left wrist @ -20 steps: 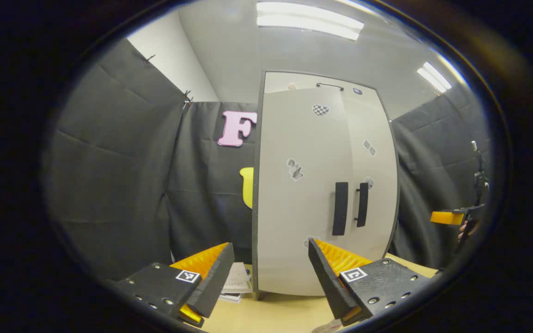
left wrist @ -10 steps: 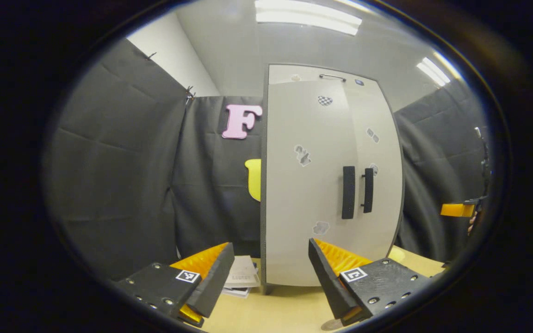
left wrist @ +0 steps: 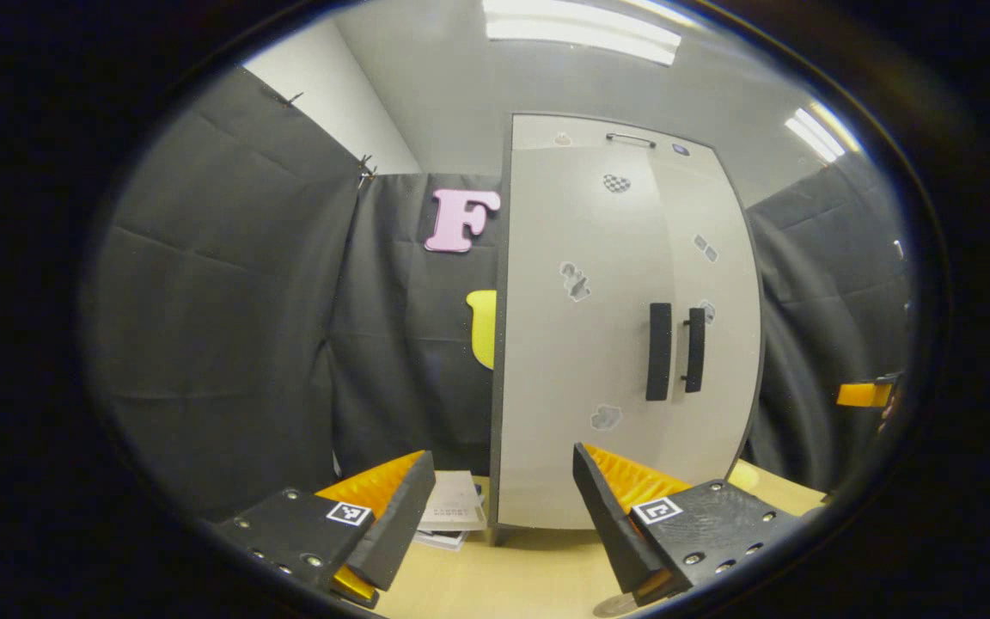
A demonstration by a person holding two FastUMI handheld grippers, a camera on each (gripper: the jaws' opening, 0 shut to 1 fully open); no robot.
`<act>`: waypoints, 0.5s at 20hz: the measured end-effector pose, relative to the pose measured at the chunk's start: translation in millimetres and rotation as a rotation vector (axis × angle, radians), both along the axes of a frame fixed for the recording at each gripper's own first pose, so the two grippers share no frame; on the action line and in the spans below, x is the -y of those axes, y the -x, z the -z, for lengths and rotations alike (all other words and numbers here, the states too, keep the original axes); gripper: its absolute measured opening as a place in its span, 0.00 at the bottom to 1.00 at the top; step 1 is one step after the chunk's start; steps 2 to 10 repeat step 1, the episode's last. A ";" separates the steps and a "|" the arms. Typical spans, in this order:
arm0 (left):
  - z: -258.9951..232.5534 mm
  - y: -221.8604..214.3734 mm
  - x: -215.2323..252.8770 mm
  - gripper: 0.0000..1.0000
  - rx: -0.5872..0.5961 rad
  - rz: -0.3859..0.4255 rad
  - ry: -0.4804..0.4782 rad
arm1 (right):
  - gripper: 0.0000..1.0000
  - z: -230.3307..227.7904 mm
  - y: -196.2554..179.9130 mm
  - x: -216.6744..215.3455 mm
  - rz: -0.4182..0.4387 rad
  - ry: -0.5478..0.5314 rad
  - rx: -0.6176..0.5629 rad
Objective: Grasp the bottle in the cabinet with the left hand and place it on the coaster, then close the right door with the right hand and the left door with the left hand.
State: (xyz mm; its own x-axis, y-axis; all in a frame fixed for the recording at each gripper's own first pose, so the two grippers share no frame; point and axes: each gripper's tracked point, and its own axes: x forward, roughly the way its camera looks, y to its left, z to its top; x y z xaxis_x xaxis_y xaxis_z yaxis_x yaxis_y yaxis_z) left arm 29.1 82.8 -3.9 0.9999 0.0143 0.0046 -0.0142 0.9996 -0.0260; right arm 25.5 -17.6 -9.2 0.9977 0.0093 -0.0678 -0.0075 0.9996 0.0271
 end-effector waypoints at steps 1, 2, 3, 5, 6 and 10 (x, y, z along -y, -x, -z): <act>0.2 2.6 -1.9 0.94 0.002 -0.008 0.005 | 0.91 7.1 -1.5 -1.8 0.002 -0.006 -0.003; 0.2 2.6 -1.9 0.94 0.002 -0.008 0.005 | 0.91 7.1 -1.5 -1.8 0.002 -0.006 -0.003; 0.2 2.6 -1.9 0.94 0.002 -0.008 0.005 | 0.91 7.1 -1.5 -1.8 0.002 -0.006 -0.003; 0.2 2.6 -1.9 0.94 0.002 -0.008 0.005 | 0.91 7.1 -1.5 -1.8 0.002 -0.006 -0.003; 0.2 2.6 -1.9 0.94 0.002 -0.008 0.005 | 0.91 7.1 -1.5 -1.8 0.002 -0.006 -0.003; 0.2 2.6 -1.9 0.94 0.002 -0.008 0.005 | 0.91 7.1 -1.5 -1.8 0.002 -0.006 -0.003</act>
